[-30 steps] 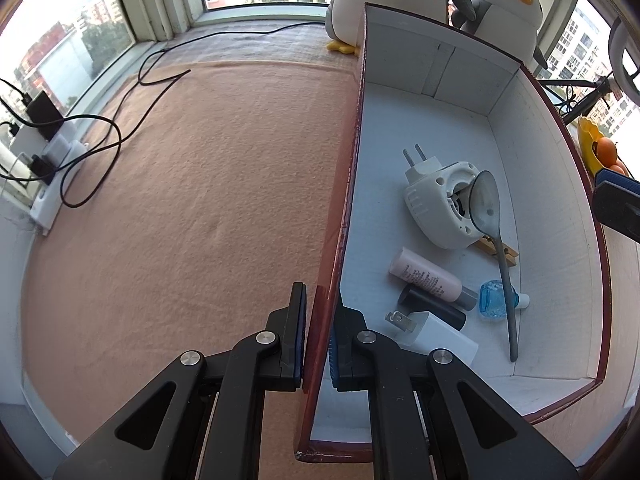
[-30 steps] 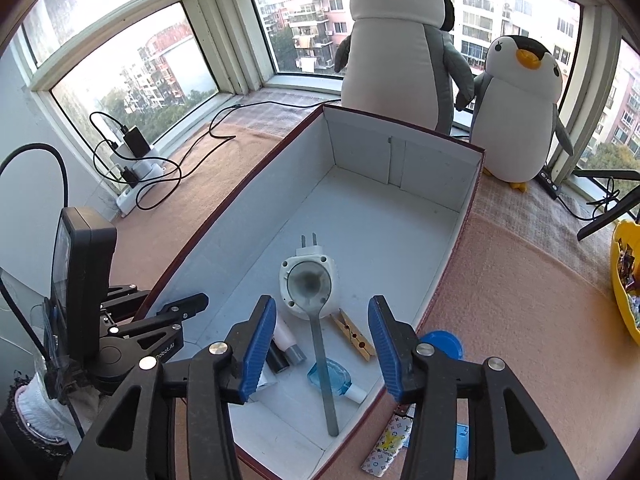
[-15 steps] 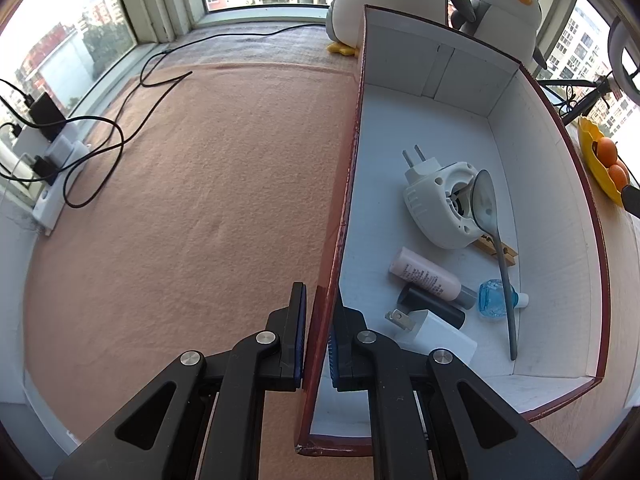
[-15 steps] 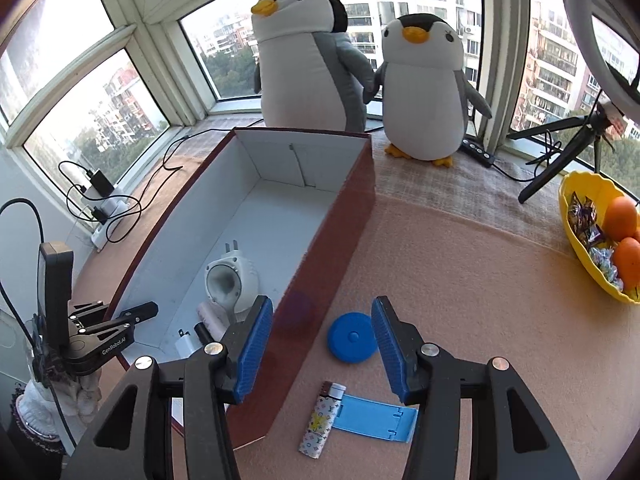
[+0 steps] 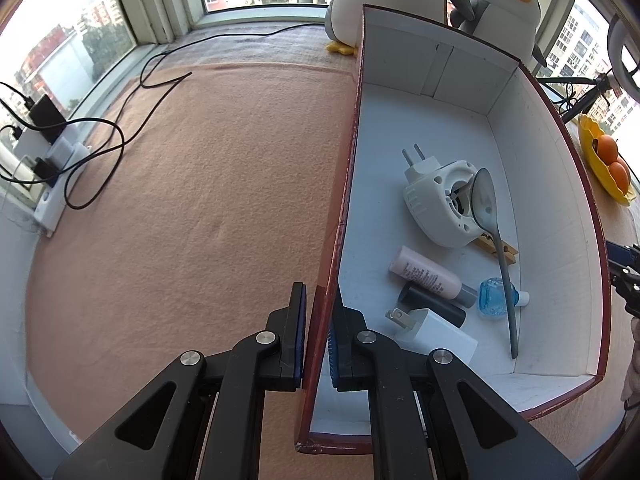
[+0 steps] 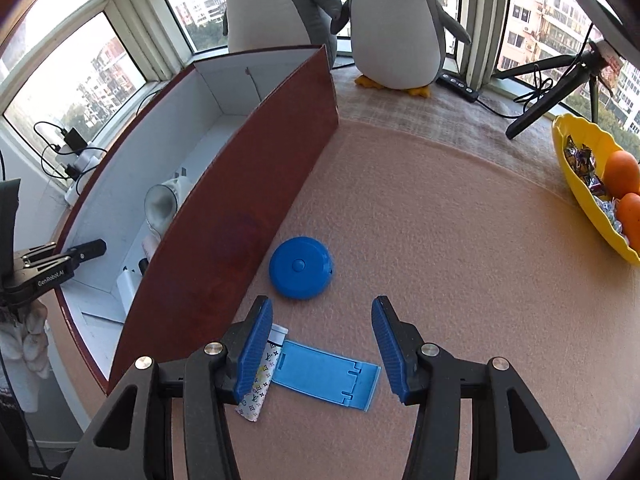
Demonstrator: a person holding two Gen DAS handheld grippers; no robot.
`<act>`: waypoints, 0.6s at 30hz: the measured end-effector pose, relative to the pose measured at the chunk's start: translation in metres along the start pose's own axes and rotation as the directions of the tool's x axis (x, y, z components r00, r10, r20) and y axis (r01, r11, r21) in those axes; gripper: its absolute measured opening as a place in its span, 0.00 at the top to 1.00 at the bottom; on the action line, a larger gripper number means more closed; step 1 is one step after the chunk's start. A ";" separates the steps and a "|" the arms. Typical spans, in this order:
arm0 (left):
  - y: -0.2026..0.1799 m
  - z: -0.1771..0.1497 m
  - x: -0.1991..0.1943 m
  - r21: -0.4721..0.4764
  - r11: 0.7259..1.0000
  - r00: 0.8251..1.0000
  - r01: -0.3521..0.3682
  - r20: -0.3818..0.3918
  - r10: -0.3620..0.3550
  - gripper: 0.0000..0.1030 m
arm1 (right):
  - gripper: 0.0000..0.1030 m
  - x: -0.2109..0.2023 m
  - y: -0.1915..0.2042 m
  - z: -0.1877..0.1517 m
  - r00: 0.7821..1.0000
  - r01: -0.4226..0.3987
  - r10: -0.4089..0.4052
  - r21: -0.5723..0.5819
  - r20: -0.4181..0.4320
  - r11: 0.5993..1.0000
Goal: Organize rigid objects
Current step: 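Move the right tool back out and grasp the blue round tape measure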
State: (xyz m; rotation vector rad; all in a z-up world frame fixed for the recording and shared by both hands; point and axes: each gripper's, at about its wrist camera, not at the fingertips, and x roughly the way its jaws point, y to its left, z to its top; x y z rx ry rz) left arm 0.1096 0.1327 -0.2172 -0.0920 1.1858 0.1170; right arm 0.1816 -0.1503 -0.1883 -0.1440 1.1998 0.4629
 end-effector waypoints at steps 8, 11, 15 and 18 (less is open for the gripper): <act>-0.002 0.001 -0.001 -0.004 1.000 1.000 -0.007 -0.003 0.007 0.92 | 0.48 0.034 0.017 0.005 0.998 0.041 -0.046 -0.111 -0.038 0.993; -0.002 0.001 -0.002 -0.003 1.000 1.000 -0.008 -0.005 0.008 0.92 | 0.48 0.043 0.016 0.008 0.998 0.047 -0.053 -0.119 -0.045 0.992; -0.002 0.001 -0.002 -0.004 1.000 1.000 -0.008 -0.004 0.008 0.92 | 0.48 0.052 0.018 0.011 0.997 0.053 -0.060 -0.135 -0.049 0.989; -0.002 0.001 -0.002 -0.004 1.000 1.000 -0.008 -0.005 0.008 0.92 | 0.48 0.056 0.019 0.013 0.997 0.059 -0.066 -0.144 -0.050 0.988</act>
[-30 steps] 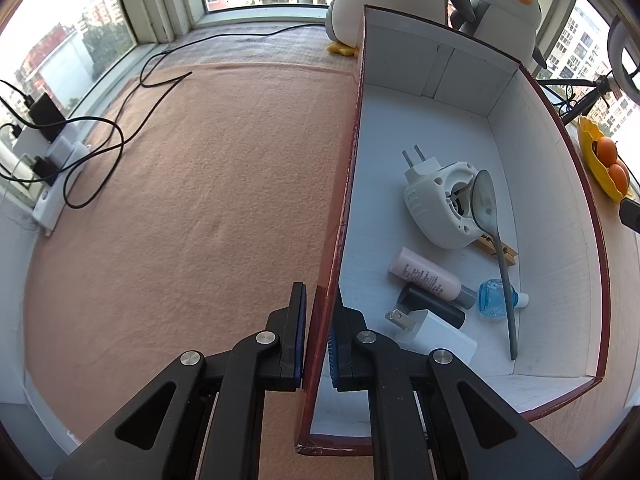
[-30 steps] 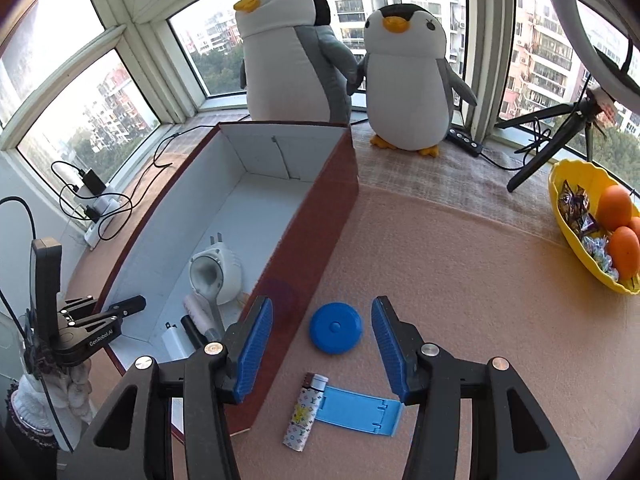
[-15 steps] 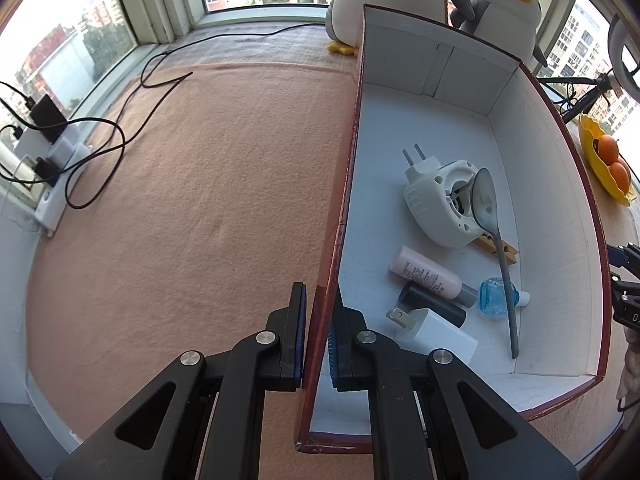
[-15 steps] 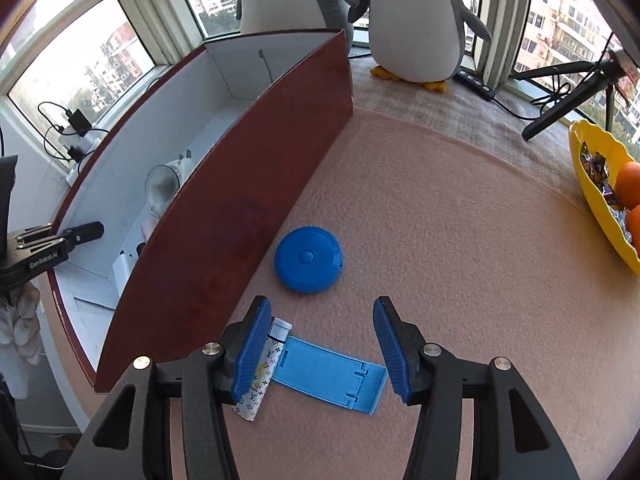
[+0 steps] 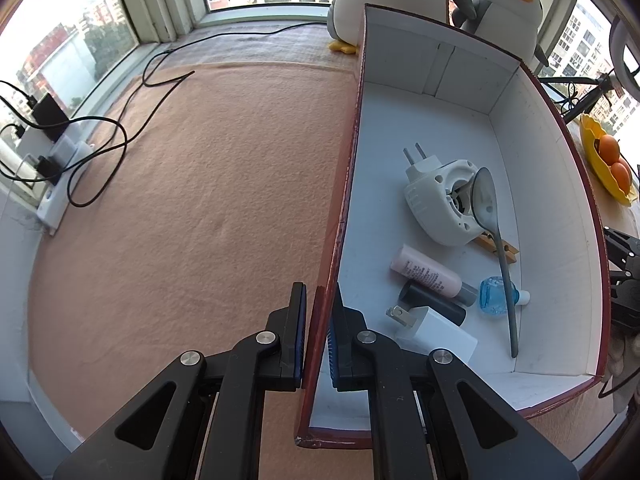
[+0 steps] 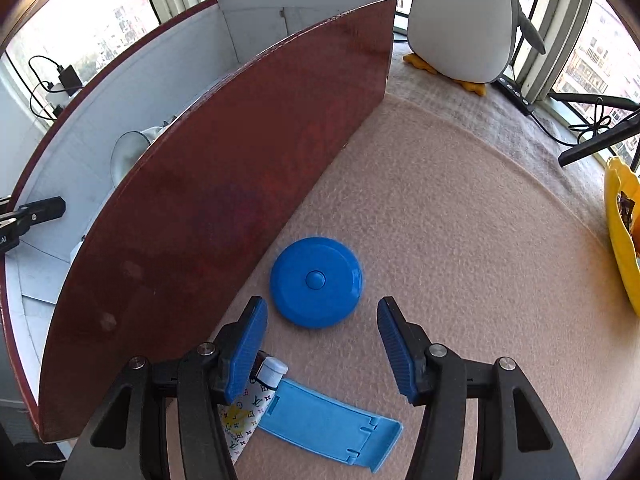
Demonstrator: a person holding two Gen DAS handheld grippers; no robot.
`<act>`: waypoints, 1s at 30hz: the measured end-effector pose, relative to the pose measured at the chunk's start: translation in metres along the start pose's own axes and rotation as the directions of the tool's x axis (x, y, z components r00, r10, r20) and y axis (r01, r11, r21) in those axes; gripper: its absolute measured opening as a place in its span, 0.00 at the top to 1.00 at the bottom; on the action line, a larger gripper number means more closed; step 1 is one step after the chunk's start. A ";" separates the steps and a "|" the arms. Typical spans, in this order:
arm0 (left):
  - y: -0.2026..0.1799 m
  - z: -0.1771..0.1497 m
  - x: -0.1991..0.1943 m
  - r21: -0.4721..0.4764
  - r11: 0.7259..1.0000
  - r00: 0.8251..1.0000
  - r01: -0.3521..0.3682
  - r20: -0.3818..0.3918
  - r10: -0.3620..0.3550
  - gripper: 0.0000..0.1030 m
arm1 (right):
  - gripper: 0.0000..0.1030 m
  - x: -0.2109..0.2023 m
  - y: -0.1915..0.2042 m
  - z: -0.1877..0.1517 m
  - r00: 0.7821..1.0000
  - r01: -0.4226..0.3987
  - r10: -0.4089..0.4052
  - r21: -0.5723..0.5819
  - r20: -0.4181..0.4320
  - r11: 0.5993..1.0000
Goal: Organize rigid objects
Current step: 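Move the right tool back out and grasp the blue round tape measure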
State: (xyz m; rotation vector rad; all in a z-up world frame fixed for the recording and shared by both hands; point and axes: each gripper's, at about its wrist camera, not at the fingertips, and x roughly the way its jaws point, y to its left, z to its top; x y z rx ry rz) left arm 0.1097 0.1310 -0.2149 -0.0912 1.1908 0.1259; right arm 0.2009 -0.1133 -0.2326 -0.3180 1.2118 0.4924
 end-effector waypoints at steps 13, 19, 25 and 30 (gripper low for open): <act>0.000 0.000 0.000 -0.001 1.000 1.000 0.000 0.000 0.000 0.92 | 0.48 0.009 0.004 0.007 1.000 0.015 -0.015 -0.013 -0.016 1.000; 0.000 0.000 0.000 0.000 1.000 1.000 -0.001 0.000 0.001 0.92 | 0.49 0.016 0.009 0.007 0.999 0.036 -0.037 -0.032 -0.020 0.999; 0.000 -0.002 0.000 0.003 1.000 1.000 0.001 0.002 -0.001 0.92 | 0.55 0.017 0.010 0.006 0.999 0.042 -0.043 -0.014 -0.018 0.999; -0.001 -0.002 0.000 0.014 1.000 1.000 0.004 -0.001 -0.004 0.92 | 0.56 0.010 0.007 -0.001 0.998 0.061 -0.061 0.020 -0.006 0.998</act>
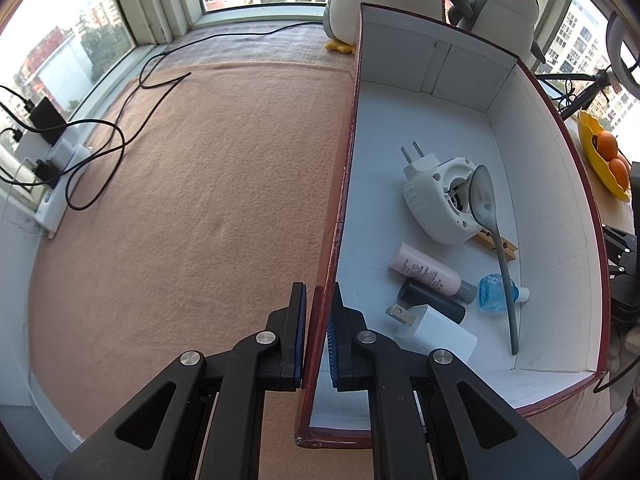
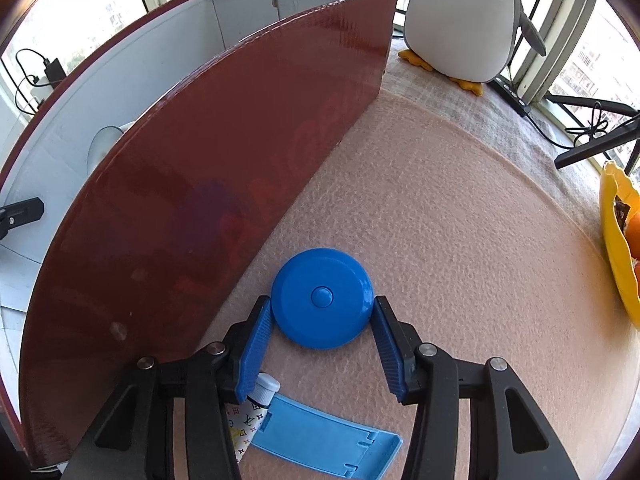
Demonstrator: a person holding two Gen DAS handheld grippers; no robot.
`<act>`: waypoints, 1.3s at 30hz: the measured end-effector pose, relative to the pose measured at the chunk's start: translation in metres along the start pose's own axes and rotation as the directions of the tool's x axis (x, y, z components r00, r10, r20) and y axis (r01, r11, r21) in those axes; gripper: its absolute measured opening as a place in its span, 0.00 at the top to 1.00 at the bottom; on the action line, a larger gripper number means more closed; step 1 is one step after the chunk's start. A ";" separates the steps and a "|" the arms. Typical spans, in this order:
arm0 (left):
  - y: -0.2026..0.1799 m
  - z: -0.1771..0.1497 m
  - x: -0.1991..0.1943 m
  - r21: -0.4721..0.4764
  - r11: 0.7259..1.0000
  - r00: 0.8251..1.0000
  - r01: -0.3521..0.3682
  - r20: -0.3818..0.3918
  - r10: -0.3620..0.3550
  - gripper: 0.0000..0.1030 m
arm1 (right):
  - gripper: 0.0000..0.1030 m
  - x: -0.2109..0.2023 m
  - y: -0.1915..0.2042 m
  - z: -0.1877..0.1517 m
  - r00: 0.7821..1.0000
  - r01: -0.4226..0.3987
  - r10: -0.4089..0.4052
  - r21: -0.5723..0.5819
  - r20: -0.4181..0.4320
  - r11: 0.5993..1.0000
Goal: Organize rigid objects
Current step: 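Move the right tool back out and grasp the blue round tape measure, then lift the blue tape measure into the box and open the right tool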
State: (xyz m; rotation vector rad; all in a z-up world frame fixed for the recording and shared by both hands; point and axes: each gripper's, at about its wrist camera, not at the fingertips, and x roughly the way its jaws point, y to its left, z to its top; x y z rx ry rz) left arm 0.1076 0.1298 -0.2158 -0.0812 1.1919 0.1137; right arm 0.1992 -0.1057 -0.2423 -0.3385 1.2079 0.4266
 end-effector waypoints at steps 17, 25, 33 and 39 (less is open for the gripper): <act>-0.004 0.003 -0.001 0.069 0.997 1.000 0.022 -0.006 -0.022 0.92 | 0.56 -0.096 -0.019 -0.010 0.985 0.000 -0.025 0.148 0.170 0.989; -0.006 0.003 -0.001 0.114 0.993 0.999 0.041 -0.015 -0.040 0.92 | 0.56 -0.130 0.021 0.008 0.972 -0.026 0.000 0.107 0.236 0.994; -0.006 0.006 -0.002 0.182 0.981 0.998 0.066 -0.025 -0.062 0.92 | 0.56 -0.125 0.077 0.022 0.974 -0.032 0.023 0.036 0.225 0.999; -0.004 0.007 -0.002 0.218 0.972 0.996 0.088 -0.029 -0.083 0.92 | 0.56 -0.106 0.100 0.026 0.982 -0.023 0.018 0.027 0.187 0.999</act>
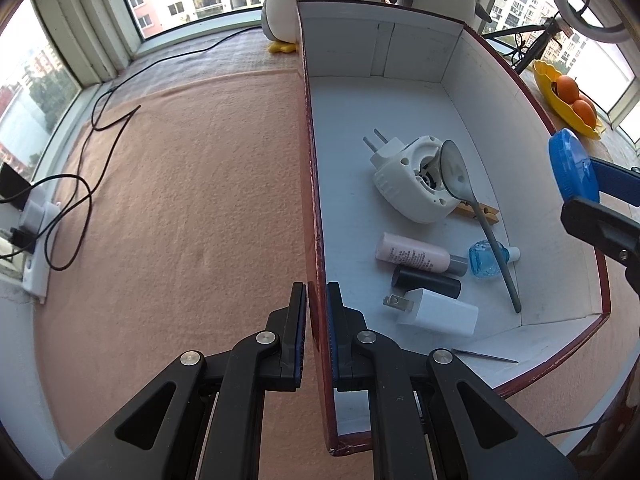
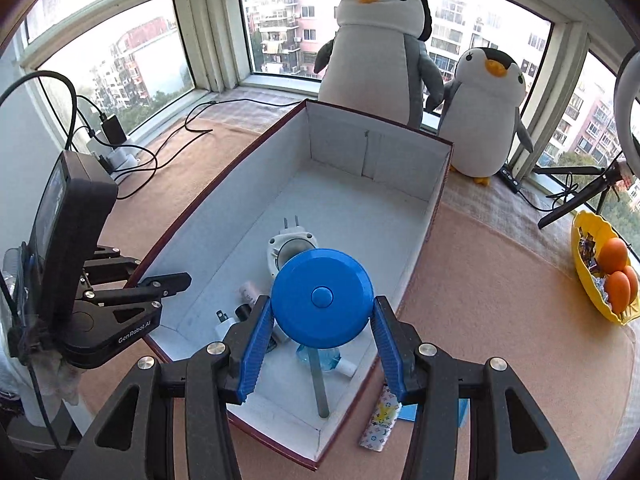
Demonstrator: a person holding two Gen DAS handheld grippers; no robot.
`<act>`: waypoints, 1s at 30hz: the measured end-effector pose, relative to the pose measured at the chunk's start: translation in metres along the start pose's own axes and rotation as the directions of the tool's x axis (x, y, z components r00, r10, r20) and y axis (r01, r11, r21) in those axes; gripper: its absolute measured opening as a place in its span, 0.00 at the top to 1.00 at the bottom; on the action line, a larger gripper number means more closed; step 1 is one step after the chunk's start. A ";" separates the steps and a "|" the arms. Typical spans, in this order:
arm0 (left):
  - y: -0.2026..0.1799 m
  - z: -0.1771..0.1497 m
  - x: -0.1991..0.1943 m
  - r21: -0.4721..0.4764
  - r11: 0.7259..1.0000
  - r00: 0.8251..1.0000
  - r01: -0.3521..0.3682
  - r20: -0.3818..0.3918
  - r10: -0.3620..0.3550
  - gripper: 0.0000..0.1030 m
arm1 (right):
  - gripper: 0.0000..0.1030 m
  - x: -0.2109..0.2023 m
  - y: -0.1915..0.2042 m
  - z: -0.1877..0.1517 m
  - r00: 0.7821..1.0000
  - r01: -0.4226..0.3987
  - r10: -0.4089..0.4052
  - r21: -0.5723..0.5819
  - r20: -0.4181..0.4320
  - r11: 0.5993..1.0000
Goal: Organize rigid objects
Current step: 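Lift the blue tape measure into the box and open the right tool, then move the right tool back out and grasp the patterned lighter upright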
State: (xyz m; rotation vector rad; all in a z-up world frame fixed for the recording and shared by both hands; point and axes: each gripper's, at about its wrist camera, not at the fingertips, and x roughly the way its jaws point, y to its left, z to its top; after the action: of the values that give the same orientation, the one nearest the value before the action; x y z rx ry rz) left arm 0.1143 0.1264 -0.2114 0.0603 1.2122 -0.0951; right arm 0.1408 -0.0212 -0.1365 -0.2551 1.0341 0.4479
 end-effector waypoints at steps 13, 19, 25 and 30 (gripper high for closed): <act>0.002 0.001 0.002 0.000 1.000 1.000 0.021 0.005 -0.021 0.92 | 0.49 0.005 0.007 0.001 1.000 0.002 -0.002 0.001 -0.004 1.000; 0.003 0.000 0.001 -0.024 1.000 1.000 0.007 0.009 -0.007 0.92 | 0.48 -0.010 -0.008 -0.003 1.000 -0.007 0.006 0.023 0.023 1.000; 0.005 -0.002 0.001 -0.065 0.998 1.000 -0.008 0.010 0.009 0.92 | 0.48 -0.026 -0.033 -0.015 0.999 -0.003 0.001 0.054 0.041 0.999; 0.006 -0.004 -0.001 -0.110 0.994 0.999 -0.027 0.016 0.029 0.92 | 0.48 -0.029 -0.061 -0.030 0.999 0.019 -0.022 0.082 0.024 0.996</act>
State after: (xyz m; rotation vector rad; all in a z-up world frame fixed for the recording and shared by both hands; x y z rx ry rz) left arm 0.1106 0.1328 -0.2125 -0.0193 1.1967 -0.0048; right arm 0.1338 -0.0945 -0.1265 -0.1863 1.0220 0.3884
